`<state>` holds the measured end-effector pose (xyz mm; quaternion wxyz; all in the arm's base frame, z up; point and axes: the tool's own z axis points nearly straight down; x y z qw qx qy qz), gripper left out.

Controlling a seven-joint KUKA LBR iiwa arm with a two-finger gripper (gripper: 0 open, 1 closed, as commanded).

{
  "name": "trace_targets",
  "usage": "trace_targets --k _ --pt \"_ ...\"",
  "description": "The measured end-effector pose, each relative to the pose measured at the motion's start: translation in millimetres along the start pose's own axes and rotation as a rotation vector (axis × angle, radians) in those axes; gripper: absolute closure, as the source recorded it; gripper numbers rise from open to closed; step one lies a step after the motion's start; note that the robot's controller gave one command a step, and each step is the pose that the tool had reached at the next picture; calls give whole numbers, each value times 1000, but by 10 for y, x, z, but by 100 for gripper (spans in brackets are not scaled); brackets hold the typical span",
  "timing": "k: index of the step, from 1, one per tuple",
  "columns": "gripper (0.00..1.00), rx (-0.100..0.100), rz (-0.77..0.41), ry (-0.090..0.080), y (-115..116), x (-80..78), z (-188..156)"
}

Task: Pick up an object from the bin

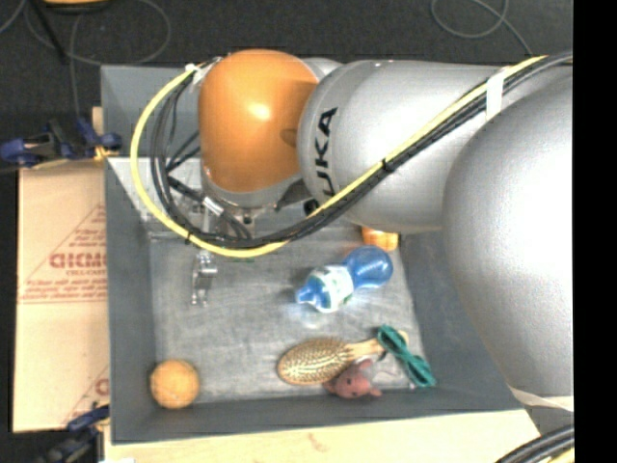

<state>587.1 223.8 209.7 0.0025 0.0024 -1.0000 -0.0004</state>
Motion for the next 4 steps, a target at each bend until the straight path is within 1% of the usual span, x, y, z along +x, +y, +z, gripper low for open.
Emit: trace_targets --k 1,2,3,4 --pt "0 -2 4 -8 -11 -18 -52" --pt "0 1 -84 -11 -93 351 113" --pt "0 2 -320 -7 -9 649 299" --pt "0 -1 -290 -8 -78 816 559"
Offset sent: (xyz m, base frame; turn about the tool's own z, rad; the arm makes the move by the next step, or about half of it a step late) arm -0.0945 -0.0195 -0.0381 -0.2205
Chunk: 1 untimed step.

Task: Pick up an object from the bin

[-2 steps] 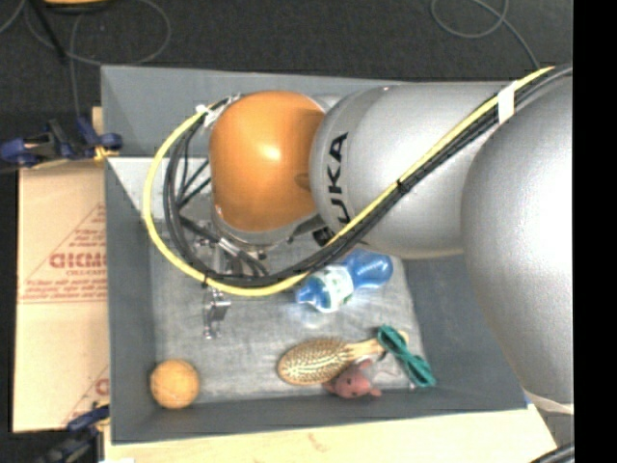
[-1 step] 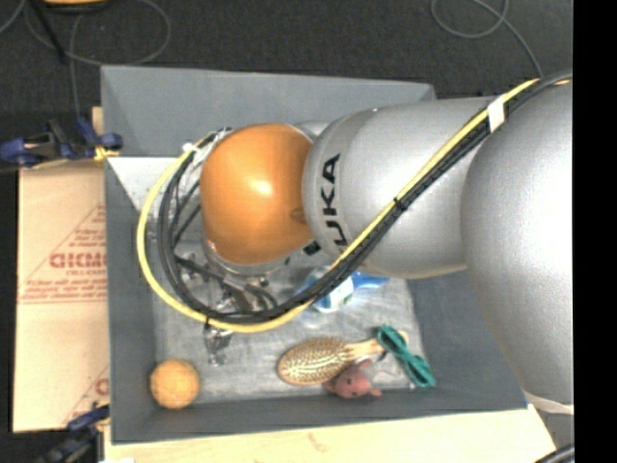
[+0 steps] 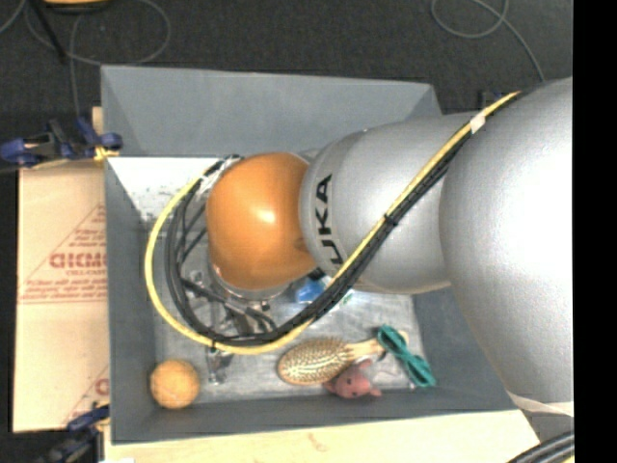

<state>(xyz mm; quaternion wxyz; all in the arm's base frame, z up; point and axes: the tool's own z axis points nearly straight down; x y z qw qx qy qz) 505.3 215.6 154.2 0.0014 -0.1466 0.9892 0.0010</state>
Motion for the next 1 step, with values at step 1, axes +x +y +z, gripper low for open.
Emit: trace_targets --k 1 --pt "0 1 132 2 -136 167 -185"
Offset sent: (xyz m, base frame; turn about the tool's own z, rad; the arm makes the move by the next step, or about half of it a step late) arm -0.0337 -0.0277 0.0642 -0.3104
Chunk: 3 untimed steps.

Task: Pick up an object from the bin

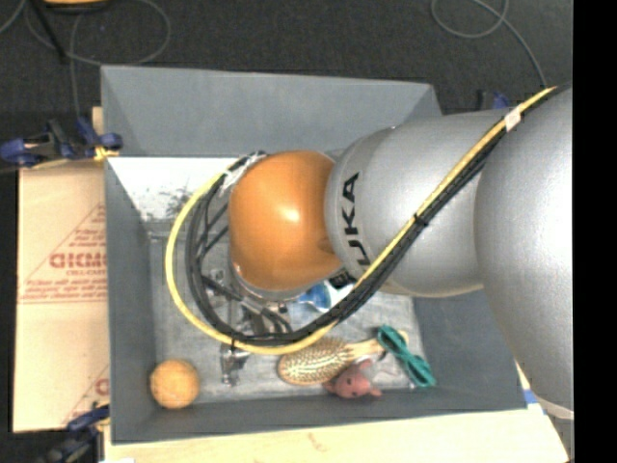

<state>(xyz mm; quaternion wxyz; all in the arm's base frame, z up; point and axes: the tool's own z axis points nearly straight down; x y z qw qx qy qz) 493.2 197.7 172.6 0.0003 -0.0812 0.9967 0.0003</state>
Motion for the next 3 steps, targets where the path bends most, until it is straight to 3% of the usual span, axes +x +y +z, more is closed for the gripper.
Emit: trace_targets --k 1,2,3 --pt "0 1 -330 -2 -46 127 -275" --pt "0 -1 -426 -1 -371 204 -354" --pt "0 0 -323 3 -396 220 -902"
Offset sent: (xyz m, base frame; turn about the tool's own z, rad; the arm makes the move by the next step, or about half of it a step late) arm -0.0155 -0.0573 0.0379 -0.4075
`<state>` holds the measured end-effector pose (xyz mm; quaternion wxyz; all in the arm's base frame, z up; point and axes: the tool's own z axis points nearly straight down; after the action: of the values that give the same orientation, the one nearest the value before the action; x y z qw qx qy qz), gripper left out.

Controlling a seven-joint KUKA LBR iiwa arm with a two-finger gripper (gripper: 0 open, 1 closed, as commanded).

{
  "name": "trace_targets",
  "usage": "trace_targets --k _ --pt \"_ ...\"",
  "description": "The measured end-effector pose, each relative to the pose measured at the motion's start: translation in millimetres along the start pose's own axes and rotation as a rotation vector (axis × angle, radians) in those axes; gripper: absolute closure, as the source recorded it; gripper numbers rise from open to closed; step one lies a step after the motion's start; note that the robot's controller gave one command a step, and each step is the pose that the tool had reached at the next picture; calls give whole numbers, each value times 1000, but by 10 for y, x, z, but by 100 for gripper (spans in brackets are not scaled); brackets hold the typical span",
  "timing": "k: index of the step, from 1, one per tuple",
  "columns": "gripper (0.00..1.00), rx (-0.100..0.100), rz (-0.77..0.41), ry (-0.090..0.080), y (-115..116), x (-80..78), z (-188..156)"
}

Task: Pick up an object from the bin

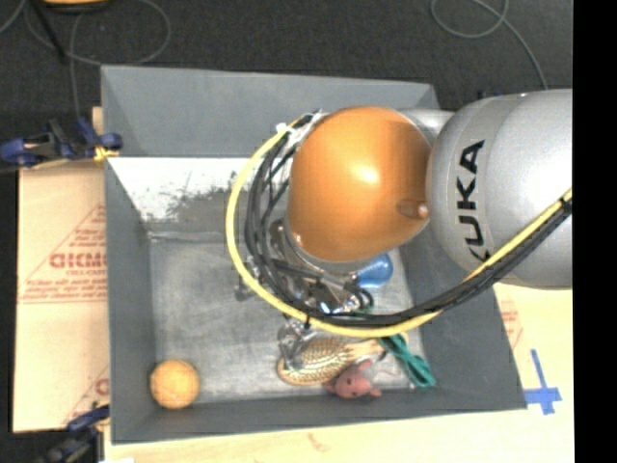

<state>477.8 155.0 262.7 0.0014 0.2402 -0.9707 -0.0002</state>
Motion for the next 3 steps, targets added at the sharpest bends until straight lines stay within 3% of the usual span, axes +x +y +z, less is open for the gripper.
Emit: trace_targets --k 1,2,3 --pt "0 0 289 -9 -548 -27 -92" --pt "0 4 211 -12 -682 12 476" --pt "0 1 -24 -2 -902 148 827"
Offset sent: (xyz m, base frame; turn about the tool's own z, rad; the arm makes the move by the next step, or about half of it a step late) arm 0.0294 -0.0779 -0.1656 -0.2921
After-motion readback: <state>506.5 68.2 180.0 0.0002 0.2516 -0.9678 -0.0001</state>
